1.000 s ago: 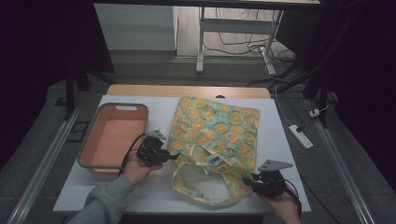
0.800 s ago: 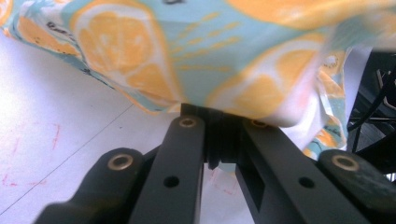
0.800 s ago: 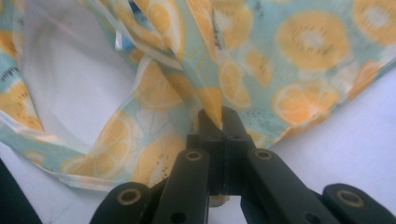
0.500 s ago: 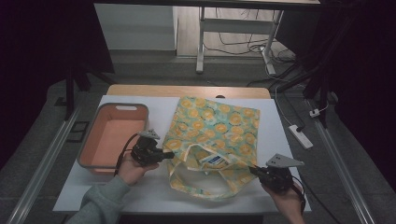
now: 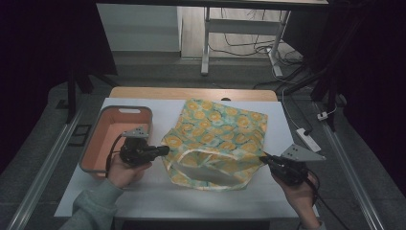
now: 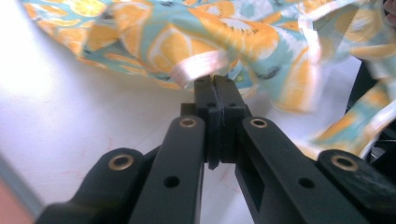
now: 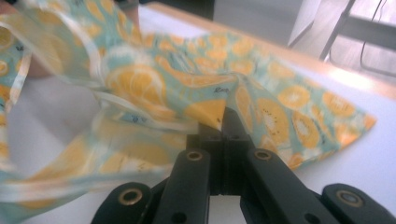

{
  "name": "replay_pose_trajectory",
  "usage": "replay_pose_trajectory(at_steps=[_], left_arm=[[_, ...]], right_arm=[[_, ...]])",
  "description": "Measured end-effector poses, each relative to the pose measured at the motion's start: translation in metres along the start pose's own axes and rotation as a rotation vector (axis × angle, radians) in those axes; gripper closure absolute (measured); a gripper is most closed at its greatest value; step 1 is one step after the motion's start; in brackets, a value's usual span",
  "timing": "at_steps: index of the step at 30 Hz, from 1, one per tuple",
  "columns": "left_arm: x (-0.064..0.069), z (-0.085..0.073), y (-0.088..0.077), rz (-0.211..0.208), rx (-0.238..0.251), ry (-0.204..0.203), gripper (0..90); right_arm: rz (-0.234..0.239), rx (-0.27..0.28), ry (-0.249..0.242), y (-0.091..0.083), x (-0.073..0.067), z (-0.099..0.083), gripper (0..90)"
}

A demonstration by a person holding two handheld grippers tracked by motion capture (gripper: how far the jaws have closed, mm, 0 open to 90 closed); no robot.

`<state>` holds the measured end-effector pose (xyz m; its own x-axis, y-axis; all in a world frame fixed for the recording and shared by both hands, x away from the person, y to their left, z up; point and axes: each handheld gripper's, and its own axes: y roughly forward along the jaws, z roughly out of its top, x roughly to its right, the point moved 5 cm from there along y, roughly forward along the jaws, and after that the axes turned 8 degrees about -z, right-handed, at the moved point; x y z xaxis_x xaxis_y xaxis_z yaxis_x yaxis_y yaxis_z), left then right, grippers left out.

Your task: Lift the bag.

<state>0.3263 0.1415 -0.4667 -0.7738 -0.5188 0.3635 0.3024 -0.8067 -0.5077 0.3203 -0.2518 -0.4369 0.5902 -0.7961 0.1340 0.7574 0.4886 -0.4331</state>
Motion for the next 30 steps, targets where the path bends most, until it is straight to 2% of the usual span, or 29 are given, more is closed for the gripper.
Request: replay_pose_trajectory(at_steps=[3, 9, 14, 18, 24, 27, 30], left_arm=[[-0.002, -0.001, 0.0, 0.0, 0.006, -0.006, 89.2], [-0.003, 0.001, -0.001, -0.012, 0.018, 0.0, 89.3], [-0.001, 0.006, -0.01, -0.037, 0.053, 0.003, 89.3], [0.004, 0.013, -0.023, -0.055, 0.1, 0.008, 89.3], [0.012, 0.028, -0.045, -0.043, 0.165, 0.046, 89.3], [0.016, 0.037, -0.052, -0.041, 0.196, 0.062, 89.3], [0.015, 0.043, -0.052, -0.035, 0.202, 0.069, 89.3]], right_arm=[[-0.007, 0.01, -0.011, 0.001, 0.001, 0.007, 89.6], [-0.008, 0.02, 0.004, 0.008, 0.004, 0.01, 89.6], [0.003, 0.051, 0.013, 0.004, 0.005, 0.02, 89.6], [-0.003, 0.095, 0.001, -0.003, 0.004, 0.034, 89.6], [-0.009, 0.159, -0.004, -0.01, 0.006, 0.063, 89.6], [-0.007, 0.183, 0.008, -0.008, 0.01, 0.077, 89.6], [0.007, 0.183, 0.03, -0.001, 0.013, 0.086, 89.6]])
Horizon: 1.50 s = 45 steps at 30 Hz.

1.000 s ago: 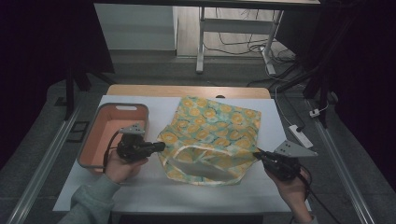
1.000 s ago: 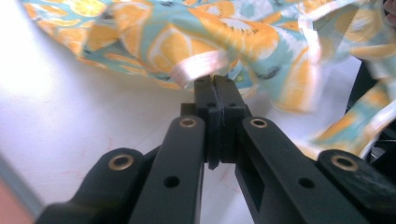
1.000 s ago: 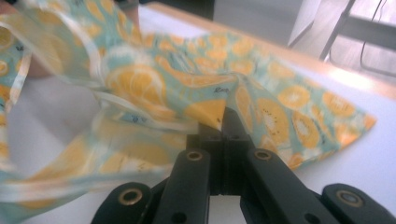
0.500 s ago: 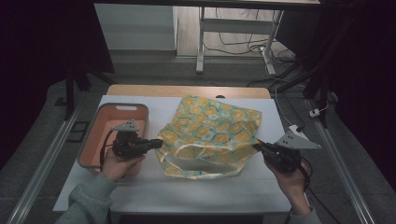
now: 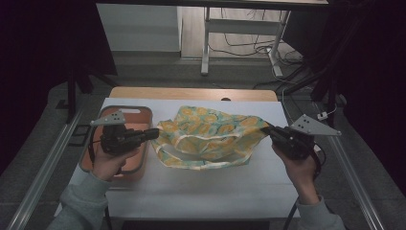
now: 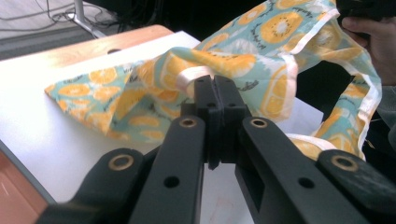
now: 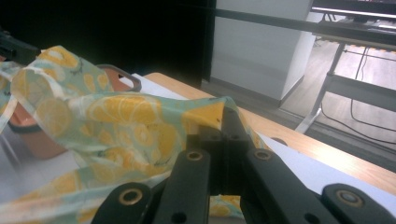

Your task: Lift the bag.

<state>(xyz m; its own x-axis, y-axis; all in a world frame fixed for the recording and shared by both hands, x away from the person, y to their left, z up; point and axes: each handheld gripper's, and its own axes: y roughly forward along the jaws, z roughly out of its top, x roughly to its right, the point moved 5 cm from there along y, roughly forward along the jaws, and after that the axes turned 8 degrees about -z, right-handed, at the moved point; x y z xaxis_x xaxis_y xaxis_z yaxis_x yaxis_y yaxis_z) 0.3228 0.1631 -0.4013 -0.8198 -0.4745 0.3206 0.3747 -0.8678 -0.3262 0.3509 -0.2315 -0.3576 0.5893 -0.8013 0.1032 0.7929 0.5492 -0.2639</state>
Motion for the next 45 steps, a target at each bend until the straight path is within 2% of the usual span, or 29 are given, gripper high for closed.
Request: replay_pose_trajectory(at_steps=[5, 9, 14, 16, 19, 21, 23, 28, 34, 40, 45], left_arm=[[-0.006, 0.004, 0.003, 0.002, 0.013, -0.011, 89.3], [-0.004, 0.016, -0.007, 0.007, 0.05, 0.008, 89.3], [0.006, 0.045, -0.029, 0.027, 0.125, 0.058, 89.3], [0.012, 0.057, -0.038, 0.038, 0.155, 0.085, 89.3], [0.016, 0.07, -0.047, 0.047, 0.189, 0.101, 89.3], [0.016, 0.074, -0.047, 0.049, 0.191, 0.105, 89.3], [0.013, 0.074, -0.04, 0.033, 0.183, 0.094, 89.3], [0.002, 0.068, -0.014, 0.02, 0.151, 0.073, 89.3], [-0.025, 0.067, 0.014, 0.051, 0.113, 0.032, 89.2], [-0.053, 0.065, 0.036, 0.082, 0.077, -0.02, 89.2], [-0.061, 0.054, 0.051, 0.075, 0.03, -0.038, 89.2]], right_arm=[[0.006, 0.011, 0.03, 0.009, 0.004, 0.003, 89.6], [-0.005, 0.032, 0.033, 0.007, 0.007, 0.012, 89.7], [-0.027, 0.114, 0.026, -0.007, 0.011, 0.047, 89.7], [-0.049, 0.118, 0.012, -0.009, 0.013, 0.06, 89.7], [-0.037, 0.153, 0.052, -0.009, 0.019, 0.074, 89.7], [-0.04, 0.154, 0.052, -0.006, 0.02, 0.078, 89.7], [-0.065, 0.136, 0.036, 0.0, 0.021, 0.076, 89.7], [-0.068, 0.075, 0.084, 0.017, 0.033, 0.055, 89.7], [-0.093, -0.003, 0.105, 0.036, 0.047, 0.031, 89.6], [-0.14, -0.063, 0.099, 0.054, 0.061, 0.019, 89.6], [-0.145, -0.131, 0.12, 0.07, 0.069, -0.004, 89.5]])
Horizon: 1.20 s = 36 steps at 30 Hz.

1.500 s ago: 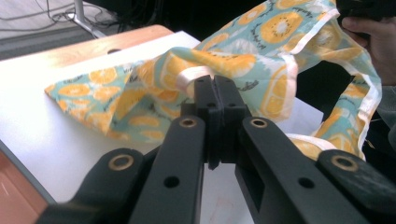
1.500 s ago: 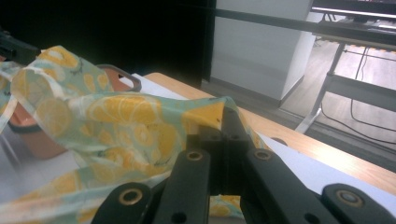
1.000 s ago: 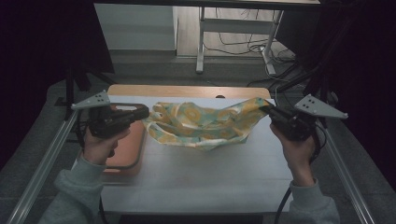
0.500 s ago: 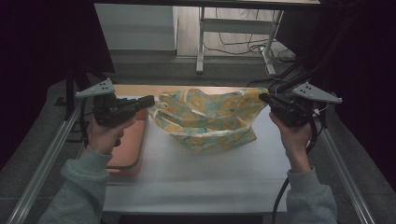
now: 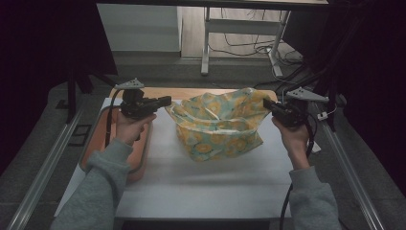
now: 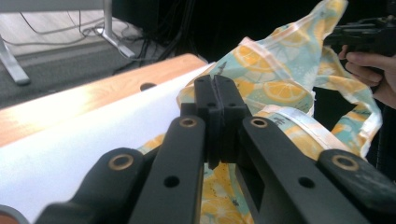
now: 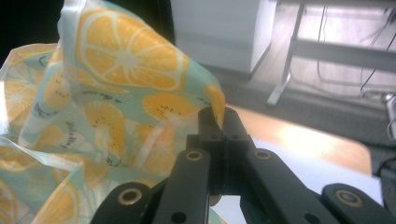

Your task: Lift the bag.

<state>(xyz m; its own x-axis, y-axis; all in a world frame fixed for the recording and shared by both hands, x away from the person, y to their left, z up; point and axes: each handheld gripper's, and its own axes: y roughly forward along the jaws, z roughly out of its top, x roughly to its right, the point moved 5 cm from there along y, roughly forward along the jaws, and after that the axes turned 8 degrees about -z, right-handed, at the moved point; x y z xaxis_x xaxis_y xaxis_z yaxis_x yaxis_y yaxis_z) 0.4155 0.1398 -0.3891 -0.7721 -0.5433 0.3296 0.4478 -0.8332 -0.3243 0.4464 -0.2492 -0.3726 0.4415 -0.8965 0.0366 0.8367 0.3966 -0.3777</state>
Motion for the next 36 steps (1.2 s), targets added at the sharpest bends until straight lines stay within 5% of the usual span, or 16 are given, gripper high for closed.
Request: replay_pose_trajectory(at_steps=[5, 14, 16, 19, 23, 29, 36], left_arm=[[-0.004, -0.012, 0.012, -0.012, -0.046, -0.018, 89.2], [-0.007, -0.015, 0.019, -0.013, -0.065, -0.022, 89.0], [-0.007, -0.015, 0.017, 0.001, -0.066, -0.015, 88.0], [-0.005, -0.014, 0.012, 0.025, -0.039, -0.003, 58.1], [-0.002, -0.012, 0.005, 0.047, -0.016, 0.015, 34.0], [0.001, -0.017, -0.006, 0.056, -0.027, 0.031, 21.9], [0.006, -0.027, -0.021, 0.063, -0.053, 0.046, 20.6]], right_arm=[[0.006, -0.046, 0.016, 0.012, 0.004, -0.02, 89.5], [0.014, -0.069, -0.005, 0.018, 0.003, -0.023, 88.8], [0.028, -0.062, -0.011, 0.017, 0.003, -0.021, 77.6], [0.023, -0.024, -0.024, 0.012, 0.0, -0.017, 57.2], [0.046, 0.014, -0.033, 0.003, -0.003, -0.013, 44.7], [0.065, 0.029, -0.047, -0.007, -0.007, -0.013, 39.4], [0.093, 0.015, -0.056, -0.015, -0.014, -0.022, 37.5]])
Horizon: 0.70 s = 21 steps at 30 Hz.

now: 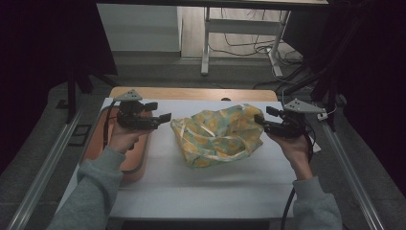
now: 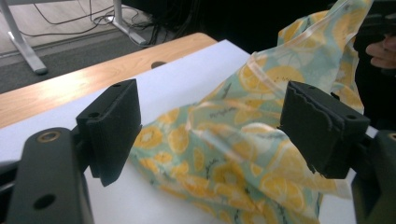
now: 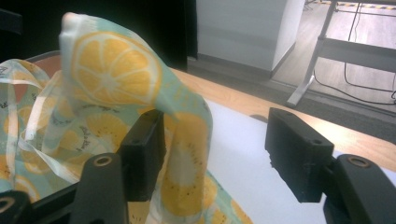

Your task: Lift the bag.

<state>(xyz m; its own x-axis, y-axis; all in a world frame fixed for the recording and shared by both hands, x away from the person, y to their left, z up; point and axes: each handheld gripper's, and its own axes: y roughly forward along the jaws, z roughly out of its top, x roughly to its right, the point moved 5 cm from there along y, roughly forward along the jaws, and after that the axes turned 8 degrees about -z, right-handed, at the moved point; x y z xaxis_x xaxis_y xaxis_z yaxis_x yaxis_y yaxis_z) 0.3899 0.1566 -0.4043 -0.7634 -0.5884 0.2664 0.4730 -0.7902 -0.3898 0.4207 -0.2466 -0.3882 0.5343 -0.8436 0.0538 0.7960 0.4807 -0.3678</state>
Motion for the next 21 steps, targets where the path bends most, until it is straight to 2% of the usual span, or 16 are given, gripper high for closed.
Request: replay_pose_trajectory(at_steps=[9, 15, 21], left_arm=[[0.007, -0.023, -0.016, -0.013, -0.028, -0.008, 20.4], [0.014, -0.037, -0.024, -0.022, -0.036, -0.01, 20.7], [0.023, -0.051, -0.03, -0.032, -0.057, 0.004, 20.7]], right_arm=[[0.024, -0.002, -0.002, -0.013, -0.008, -0.018, 35.5], [0.081, 0.023, 0.004, -0.032, -0.022, -0.023, 35.0], [0.139, 0.007, -0.014, -0.057, -0.038, -0.039, 34.8]])
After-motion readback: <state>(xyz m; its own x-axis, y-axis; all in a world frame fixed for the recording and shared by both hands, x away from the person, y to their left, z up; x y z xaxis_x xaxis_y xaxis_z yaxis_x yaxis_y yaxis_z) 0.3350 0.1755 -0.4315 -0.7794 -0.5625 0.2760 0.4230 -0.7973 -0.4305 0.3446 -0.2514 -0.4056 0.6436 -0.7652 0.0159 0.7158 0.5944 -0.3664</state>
